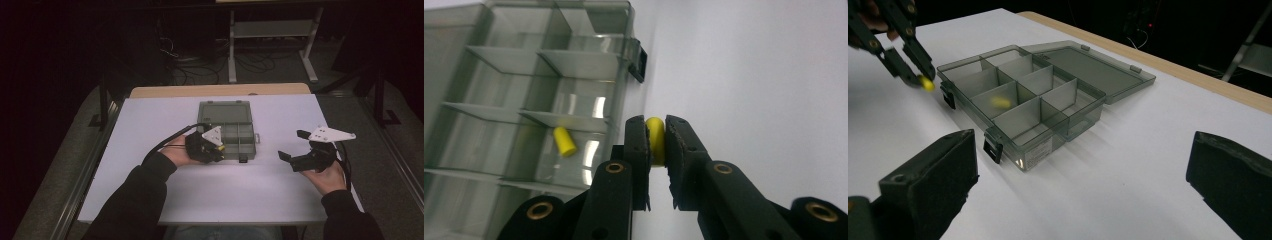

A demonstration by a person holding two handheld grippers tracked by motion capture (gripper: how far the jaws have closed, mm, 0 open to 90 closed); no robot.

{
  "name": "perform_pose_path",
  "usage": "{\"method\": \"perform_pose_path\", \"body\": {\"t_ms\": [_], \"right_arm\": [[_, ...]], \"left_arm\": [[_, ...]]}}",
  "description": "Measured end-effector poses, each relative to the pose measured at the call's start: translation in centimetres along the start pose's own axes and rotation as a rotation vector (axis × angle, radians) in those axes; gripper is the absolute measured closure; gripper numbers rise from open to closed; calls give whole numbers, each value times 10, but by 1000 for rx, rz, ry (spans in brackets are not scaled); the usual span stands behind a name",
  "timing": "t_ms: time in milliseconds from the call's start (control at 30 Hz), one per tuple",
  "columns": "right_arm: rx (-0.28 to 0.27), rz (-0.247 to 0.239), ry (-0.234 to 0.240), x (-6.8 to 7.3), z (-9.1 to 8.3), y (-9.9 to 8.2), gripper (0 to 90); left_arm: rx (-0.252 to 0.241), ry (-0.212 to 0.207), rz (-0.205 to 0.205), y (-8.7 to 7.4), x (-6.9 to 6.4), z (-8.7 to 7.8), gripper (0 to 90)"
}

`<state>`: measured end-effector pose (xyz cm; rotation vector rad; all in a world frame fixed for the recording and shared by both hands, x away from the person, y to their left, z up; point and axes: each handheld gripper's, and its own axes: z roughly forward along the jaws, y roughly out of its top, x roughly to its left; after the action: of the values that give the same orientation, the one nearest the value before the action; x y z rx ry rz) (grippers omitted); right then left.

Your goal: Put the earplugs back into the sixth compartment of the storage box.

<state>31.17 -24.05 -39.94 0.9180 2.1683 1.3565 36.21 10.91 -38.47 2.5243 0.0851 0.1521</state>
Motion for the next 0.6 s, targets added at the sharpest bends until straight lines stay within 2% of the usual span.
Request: {"method": "perform_pose_path", "body": {"t_ms": [300,600], "right_arm": [[1,1,-1,0,0,0,0],[0,0,0,0,0,0,0]], "left_arm": [[-5,21,12,14,10,-23,801],[-13,57,-2,24,28,-38,801]]}}
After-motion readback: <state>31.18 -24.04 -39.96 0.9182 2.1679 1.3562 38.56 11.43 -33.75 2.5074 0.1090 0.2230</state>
